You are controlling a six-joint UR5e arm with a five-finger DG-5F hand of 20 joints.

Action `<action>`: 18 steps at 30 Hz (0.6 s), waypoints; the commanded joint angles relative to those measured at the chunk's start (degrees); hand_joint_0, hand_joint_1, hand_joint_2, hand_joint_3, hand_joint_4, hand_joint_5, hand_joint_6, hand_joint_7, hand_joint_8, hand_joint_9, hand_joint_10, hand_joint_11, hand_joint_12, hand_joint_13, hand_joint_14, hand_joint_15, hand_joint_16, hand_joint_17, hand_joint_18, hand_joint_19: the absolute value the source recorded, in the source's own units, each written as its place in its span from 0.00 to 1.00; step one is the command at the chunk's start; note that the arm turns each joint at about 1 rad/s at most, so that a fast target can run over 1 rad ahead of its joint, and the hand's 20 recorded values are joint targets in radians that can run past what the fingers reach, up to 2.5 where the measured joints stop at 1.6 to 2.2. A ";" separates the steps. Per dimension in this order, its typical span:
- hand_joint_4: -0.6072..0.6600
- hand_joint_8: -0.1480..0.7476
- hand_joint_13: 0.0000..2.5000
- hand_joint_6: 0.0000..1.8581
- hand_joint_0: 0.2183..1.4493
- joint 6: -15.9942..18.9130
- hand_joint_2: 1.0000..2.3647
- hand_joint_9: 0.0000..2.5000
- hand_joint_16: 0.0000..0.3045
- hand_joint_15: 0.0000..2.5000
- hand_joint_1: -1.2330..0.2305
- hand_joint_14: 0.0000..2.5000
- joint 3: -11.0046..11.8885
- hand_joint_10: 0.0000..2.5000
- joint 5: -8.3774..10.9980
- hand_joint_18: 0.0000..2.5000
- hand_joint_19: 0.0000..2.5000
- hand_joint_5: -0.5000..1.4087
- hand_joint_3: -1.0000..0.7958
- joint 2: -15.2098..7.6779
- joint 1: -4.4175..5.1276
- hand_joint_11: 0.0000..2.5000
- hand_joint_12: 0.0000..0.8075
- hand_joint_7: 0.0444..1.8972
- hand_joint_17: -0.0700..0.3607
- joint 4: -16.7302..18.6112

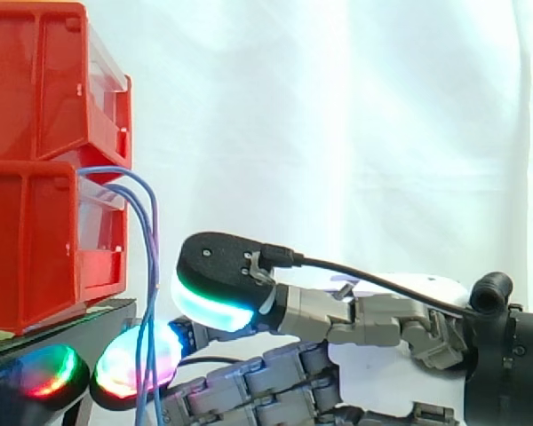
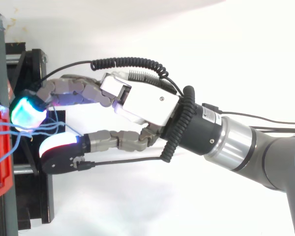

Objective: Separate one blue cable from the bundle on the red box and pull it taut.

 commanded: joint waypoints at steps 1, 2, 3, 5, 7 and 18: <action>0.69 0.43 0.21 0.27 0.25 -0.65 0.00 0.26 0.13 0.14 0.44 0.01 1.05 0.00 -0.15 0.10 0.07 0.20 0.28 -0.21 0.30 0.06 0.45 0.45 0.37 0.34; 0.70 0.43 0.21 0.27 0.25 -0.65 0.00 0.27 0.13 0.14 0.44 0.01 1.05 0.00 -0.15 0.10 0.06 0.20 0.28 -0.21 0.48 0.07 0.45 0.47 0.37 0.42; 0.70 0.43 0.21 0.27 0.25 -0.65 0.00 0.27 0.13 0.14 0.44 0.01 1.05 0.00 -0.15 0.10 0.07 0.21 0.28 -0.21 0.57 0.07 0.45 0.49 0.36 0.42; 0.70 0.43 0.22 0.27 0.26 -0.56 0.00 0.28 0.13 0.14 0.43 0.01 1.05 0.00 -0.15 0.11 0.07 0.21 0.29 -0.21 0.66 0.08 0.45 0.53 0.36 0.42; 0.70 0.43 0.22 0.27 0.26 -0.47 0.00 0.28 0.12 0.14 0.43 0.01 1.05 0.00 -0.24 0.11 0.07 0.22 0.29 -0.12 0.74 0.08 0.45 0.55 0.36 0.42; 0.66 0.42 0.24 0.27 0.29 2.25 0.00 0.31 0.12 0.15 0.42 0.01 1.05 0.00 -0.51 0.13 0.08 0.24 0.32 -0.04 0.83 0.10 0.43 0.70 0.35 -1.42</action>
